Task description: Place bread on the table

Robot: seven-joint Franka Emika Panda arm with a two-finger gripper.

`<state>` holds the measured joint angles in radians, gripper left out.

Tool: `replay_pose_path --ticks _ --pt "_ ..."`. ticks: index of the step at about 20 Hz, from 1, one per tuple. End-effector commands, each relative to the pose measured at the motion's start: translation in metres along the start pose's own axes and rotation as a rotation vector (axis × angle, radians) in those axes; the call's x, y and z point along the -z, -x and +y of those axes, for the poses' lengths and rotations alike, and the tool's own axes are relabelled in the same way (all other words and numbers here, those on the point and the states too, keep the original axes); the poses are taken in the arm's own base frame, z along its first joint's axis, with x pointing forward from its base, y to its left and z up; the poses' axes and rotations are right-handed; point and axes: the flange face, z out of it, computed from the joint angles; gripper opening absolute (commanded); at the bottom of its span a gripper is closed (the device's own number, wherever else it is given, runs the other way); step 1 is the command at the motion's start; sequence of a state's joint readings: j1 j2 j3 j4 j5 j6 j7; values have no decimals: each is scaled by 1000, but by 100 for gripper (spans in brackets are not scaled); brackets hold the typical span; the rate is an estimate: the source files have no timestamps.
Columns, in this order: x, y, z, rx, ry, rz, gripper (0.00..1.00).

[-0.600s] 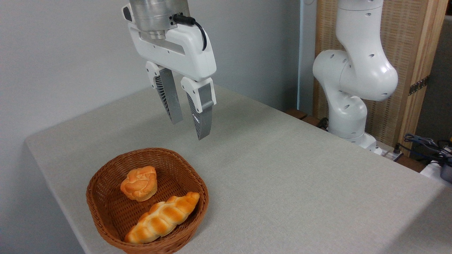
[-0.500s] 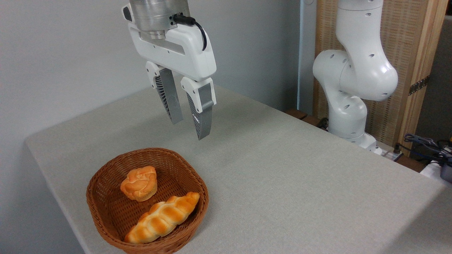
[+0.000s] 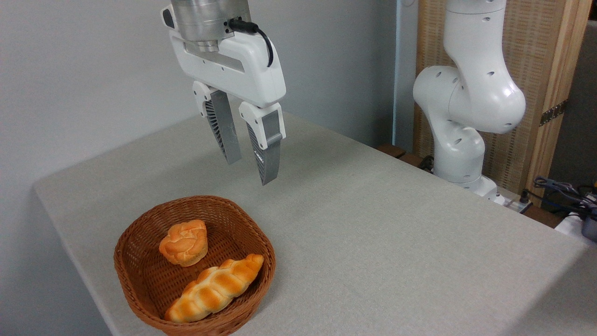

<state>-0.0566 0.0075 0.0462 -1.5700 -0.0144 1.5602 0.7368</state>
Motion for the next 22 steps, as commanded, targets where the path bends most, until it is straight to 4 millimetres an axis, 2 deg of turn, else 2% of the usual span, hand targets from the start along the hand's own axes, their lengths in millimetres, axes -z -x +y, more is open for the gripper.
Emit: replay_pose_path --ticks 1,7,9,14,17,19,22 --pt "7 4 2 -10 18 7 100" --pt "2 -10 10 -30 21 30 100" --pt "-3 -33 21 -49 40 142 100" --pt "-19 -68 28 -59 -28 314 100" --pt "-46 -82 29 -58 -58 375 100" --pt "-74 -95 49 -110 -58 359 100" --pt "-115 -100 60 -239 -64 334 100"
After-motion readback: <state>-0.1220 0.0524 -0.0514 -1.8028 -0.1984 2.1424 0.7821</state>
